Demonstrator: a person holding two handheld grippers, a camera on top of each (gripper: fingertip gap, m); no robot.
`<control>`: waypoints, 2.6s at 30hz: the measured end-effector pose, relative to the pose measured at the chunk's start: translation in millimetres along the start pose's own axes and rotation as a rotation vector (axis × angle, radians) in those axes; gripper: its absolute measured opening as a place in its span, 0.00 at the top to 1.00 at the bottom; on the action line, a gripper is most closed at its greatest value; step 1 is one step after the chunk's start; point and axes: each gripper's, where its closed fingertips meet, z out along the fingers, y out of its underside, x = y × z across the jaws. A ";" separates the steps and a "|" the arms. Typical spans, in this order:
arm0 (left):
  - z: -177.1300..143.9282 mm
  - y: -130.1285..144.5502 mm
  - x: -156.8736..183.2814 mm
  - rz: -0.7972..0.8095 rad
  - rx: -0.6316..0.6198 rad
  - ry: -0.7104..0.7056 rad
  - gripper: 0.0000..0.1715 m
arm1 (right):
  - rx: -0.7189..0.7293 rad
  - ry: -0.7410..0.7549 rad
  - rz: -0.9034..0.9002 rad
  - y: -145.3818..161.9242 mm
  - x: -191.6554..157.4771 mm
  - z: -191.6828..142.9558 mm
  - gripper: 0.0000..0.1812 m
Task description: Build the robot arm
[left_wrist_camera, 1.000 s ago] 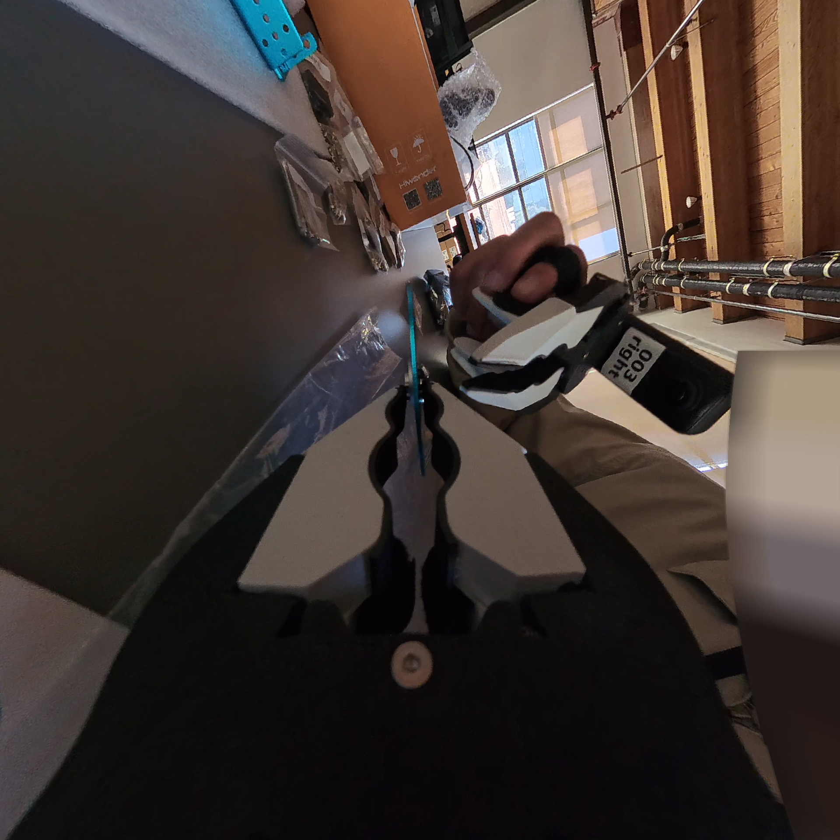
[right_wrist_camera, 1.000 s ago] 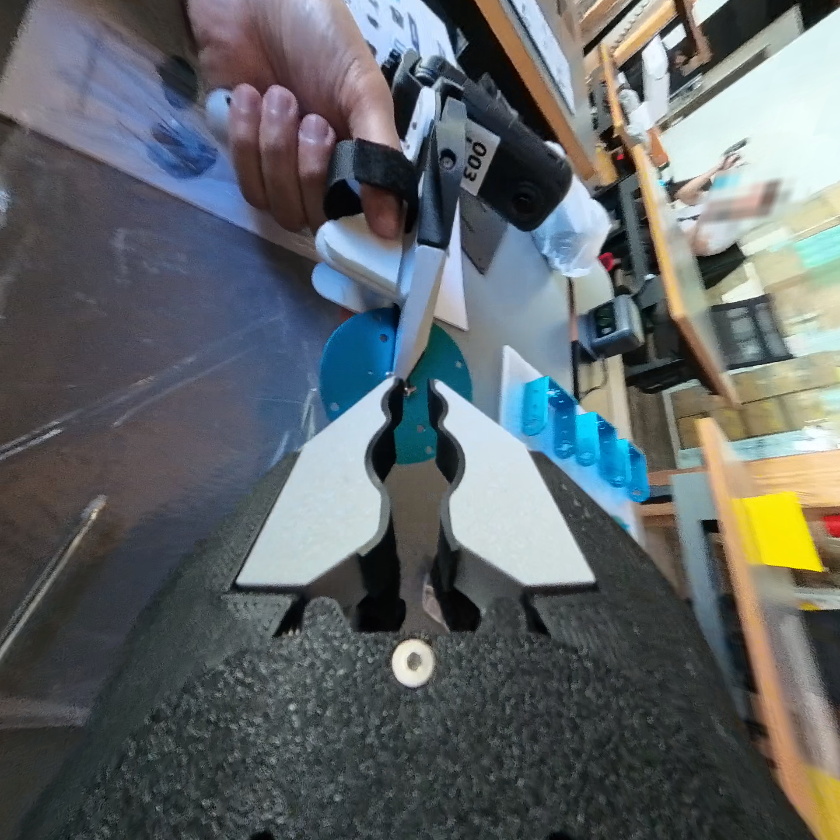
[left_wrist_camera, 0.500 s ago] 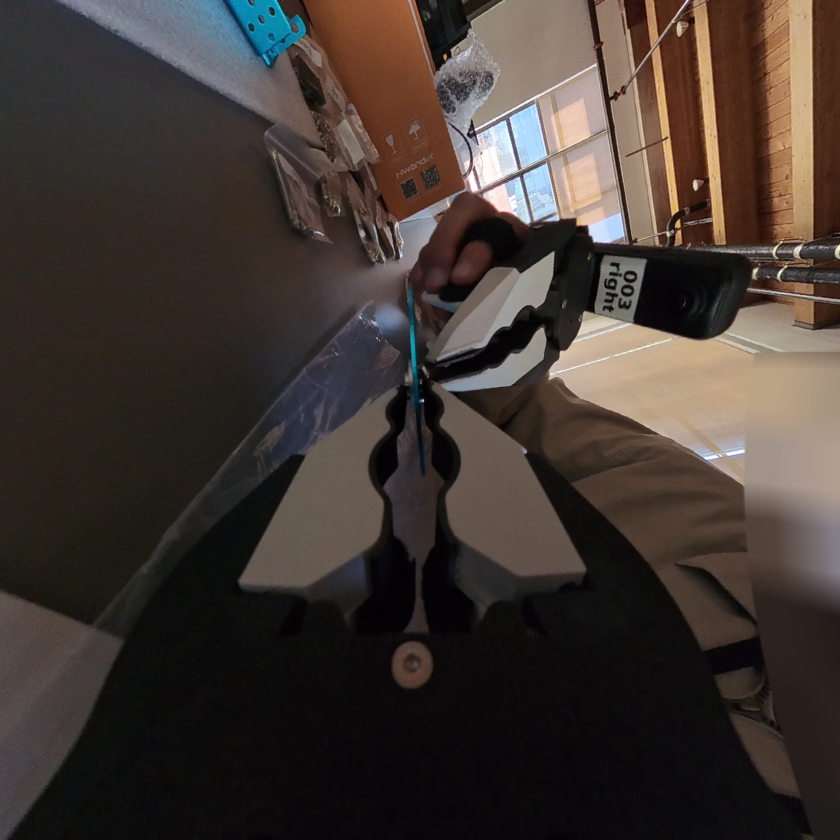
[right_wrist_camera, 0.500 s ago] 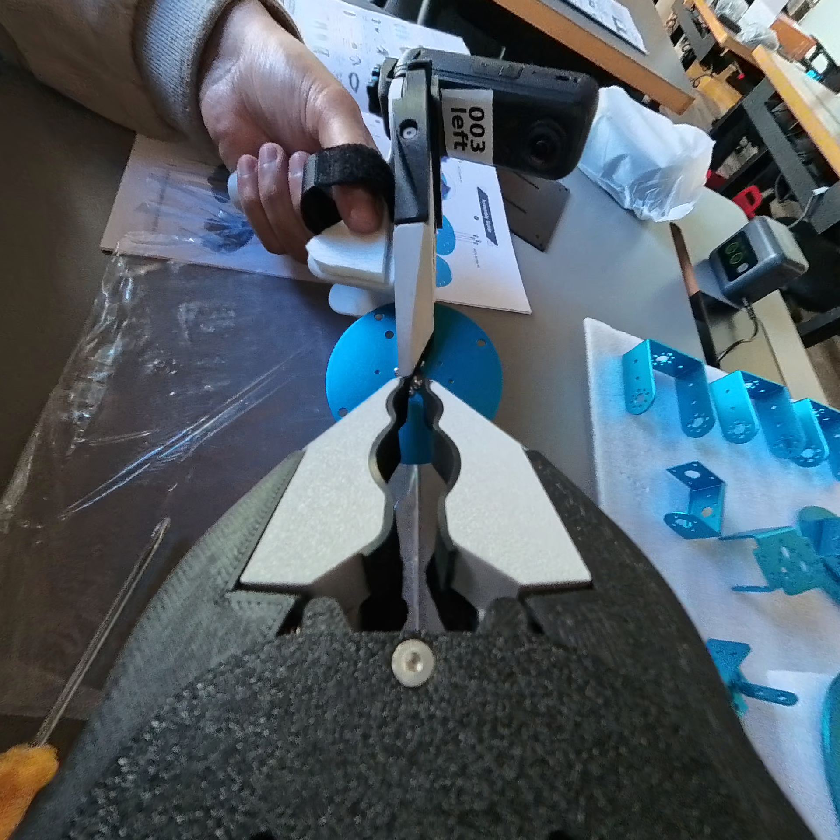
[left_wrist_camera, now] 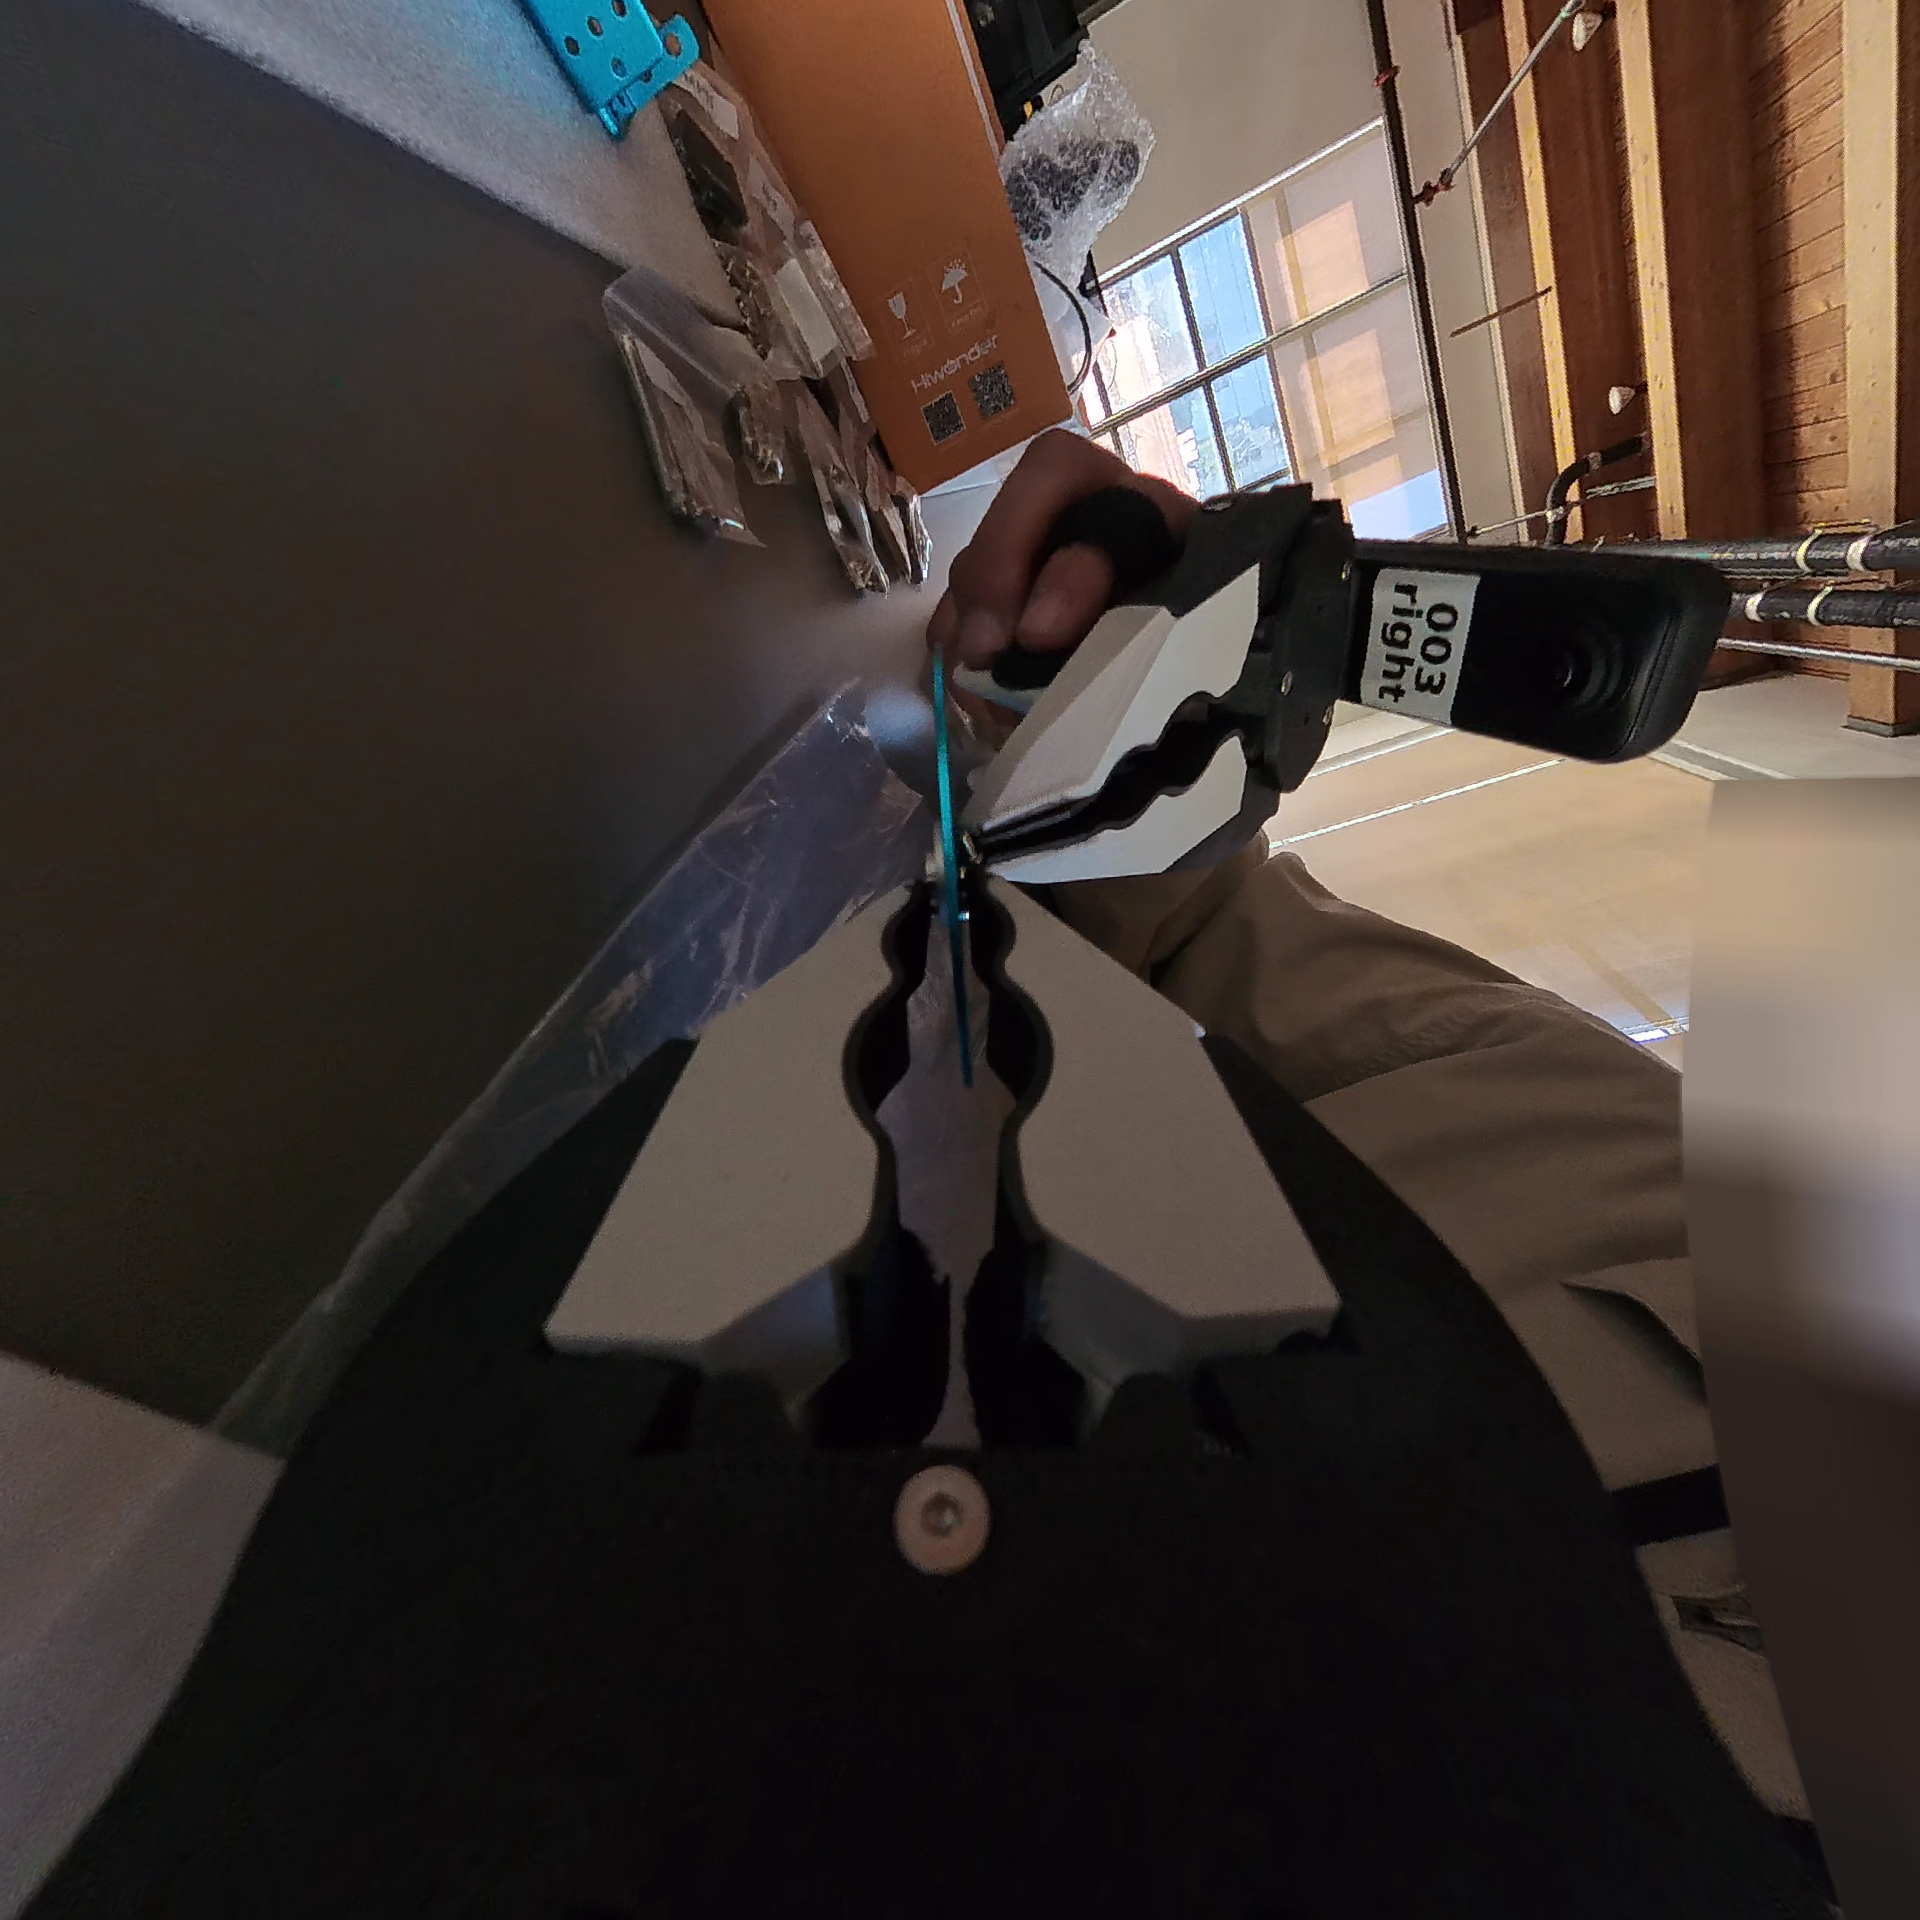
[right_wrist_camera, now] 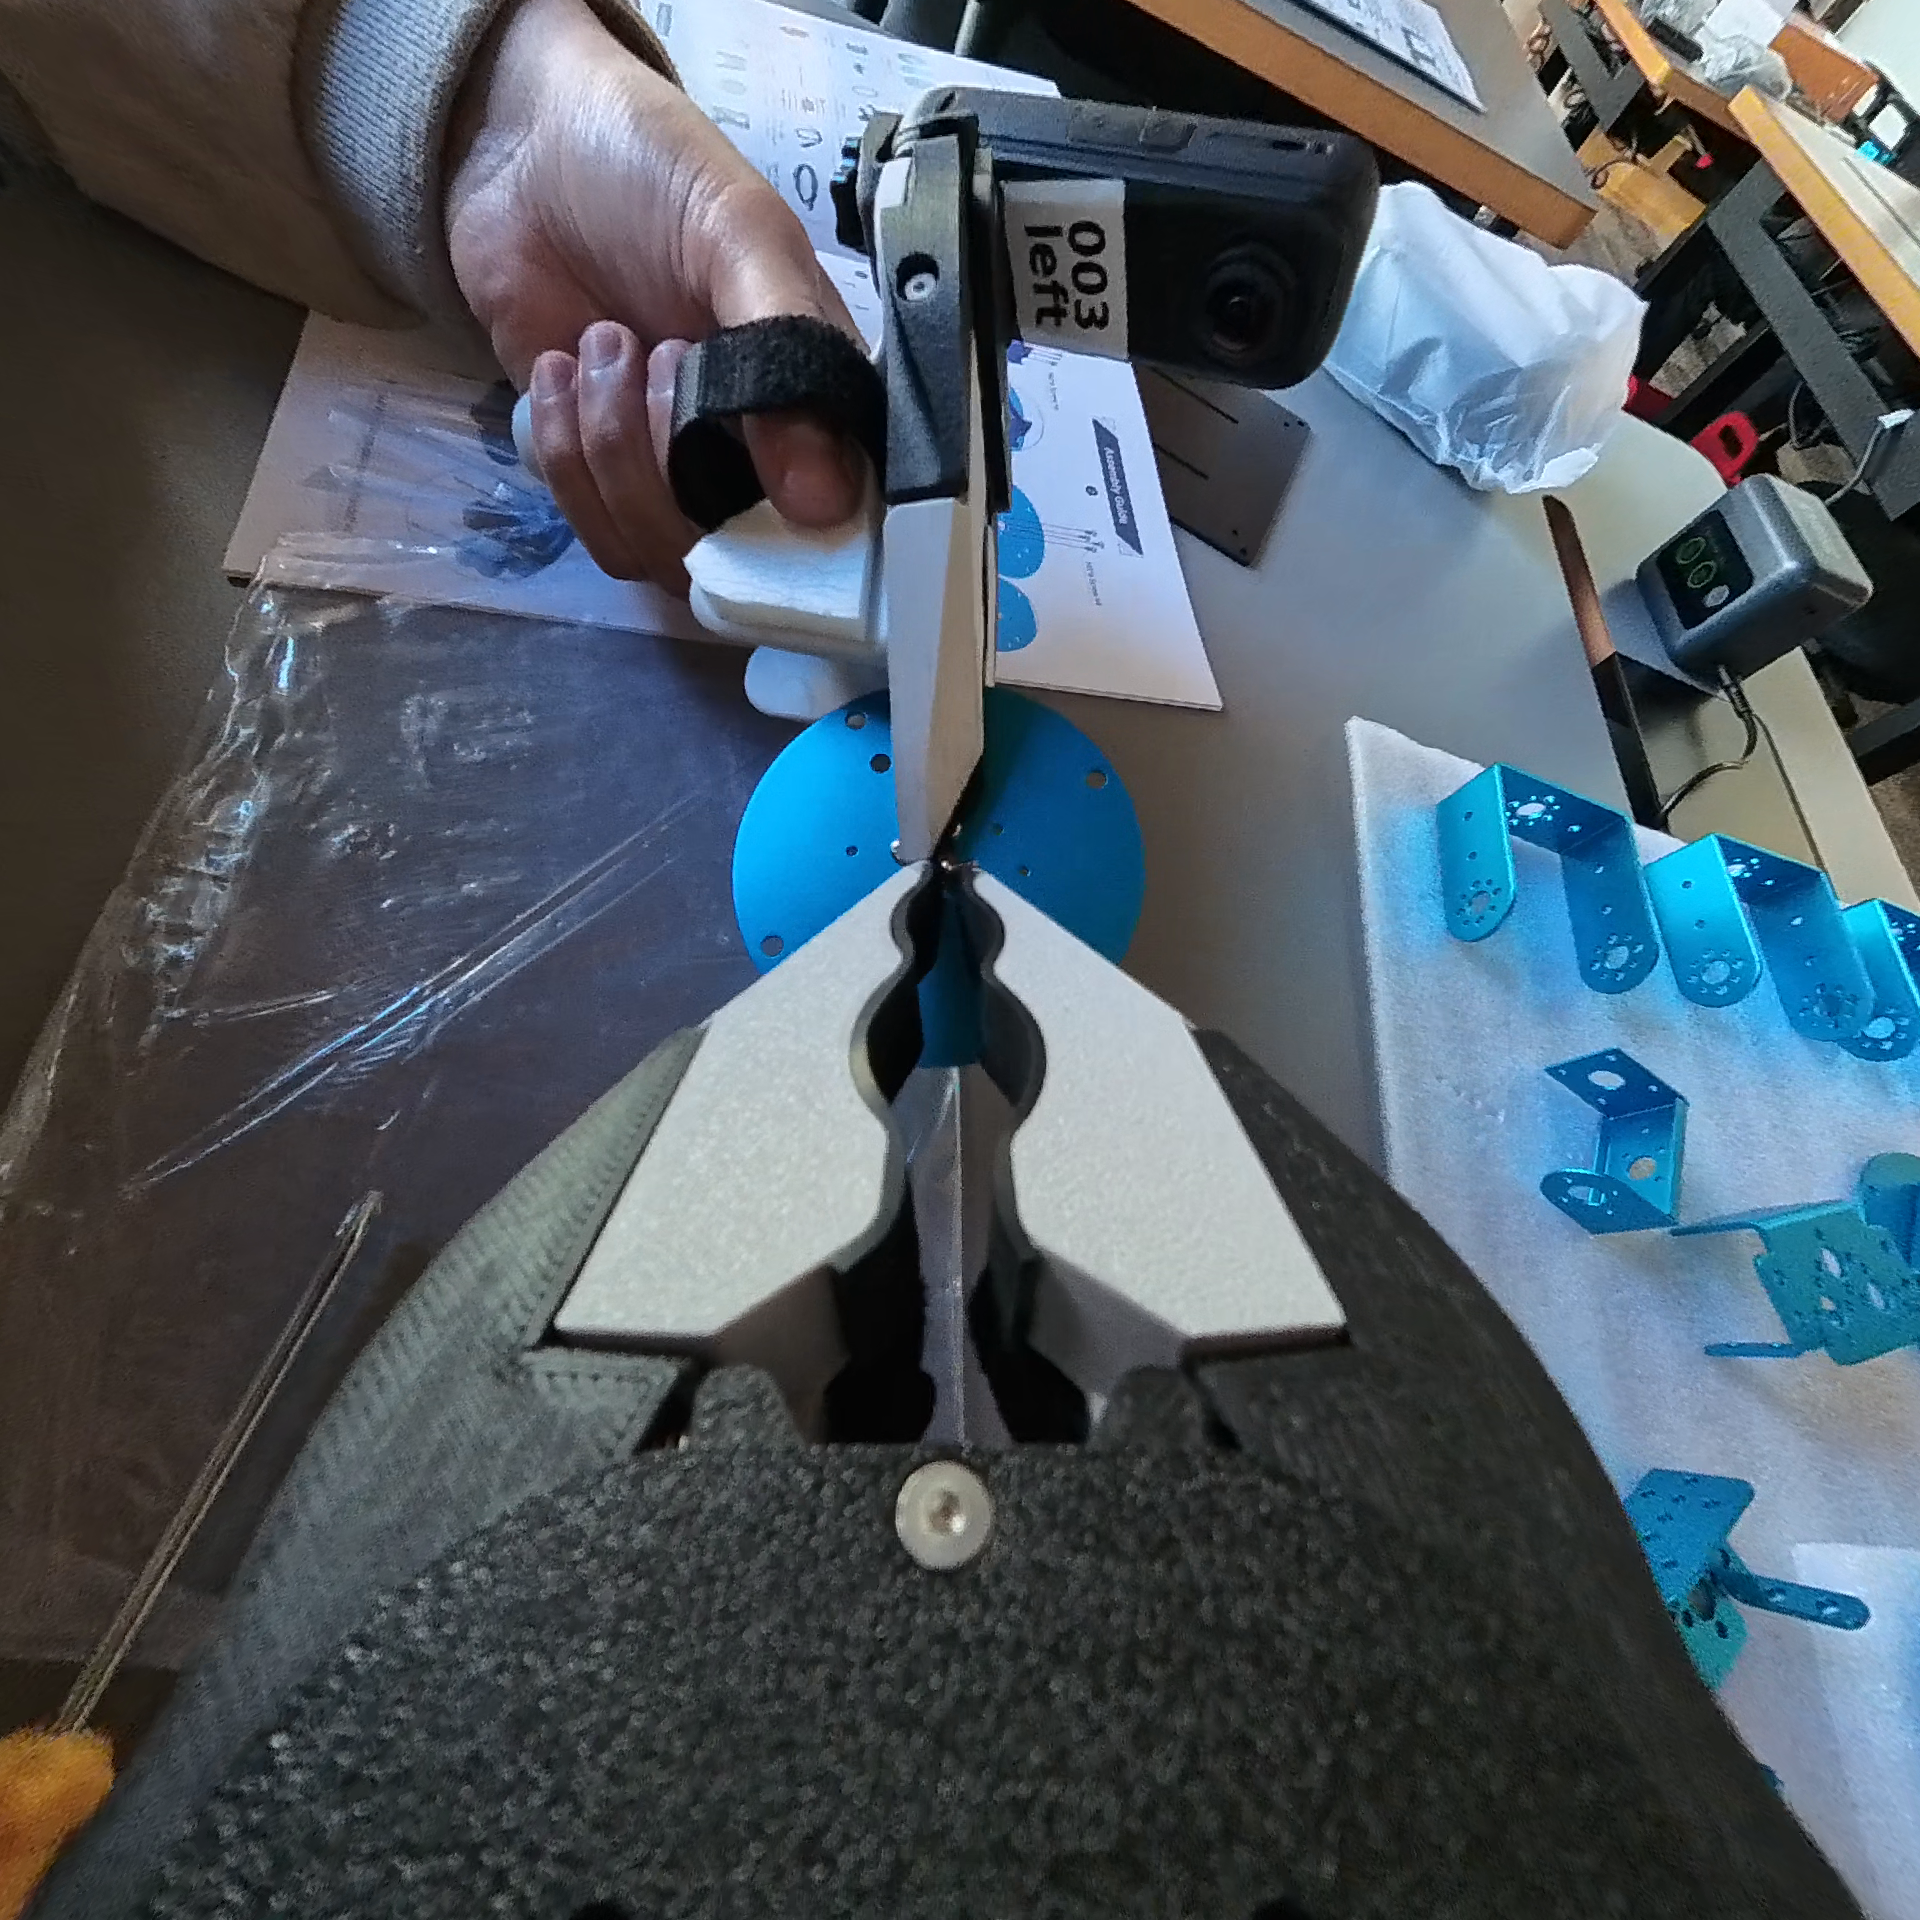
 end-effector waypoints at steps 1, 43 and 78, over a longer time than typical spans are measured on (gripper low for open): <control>0.2 0.4 0.0 0.002 -0.001 -0.001 0.96 | 0.000 0.000 -0.003 -0.1 -0.4 0.0 1.00; -1.4 -2.6 0.2 -0.004 0.019 0.002 0.96 | -0.244 -0.198 0.155 -16.1 -20.6 -24.8 0.87; -0.5 -0.4 -1.9 0.006 0.007 -0.017 0.96 | -0.610 -0.223 -0.291 6.1 -4.0 1.6 0.98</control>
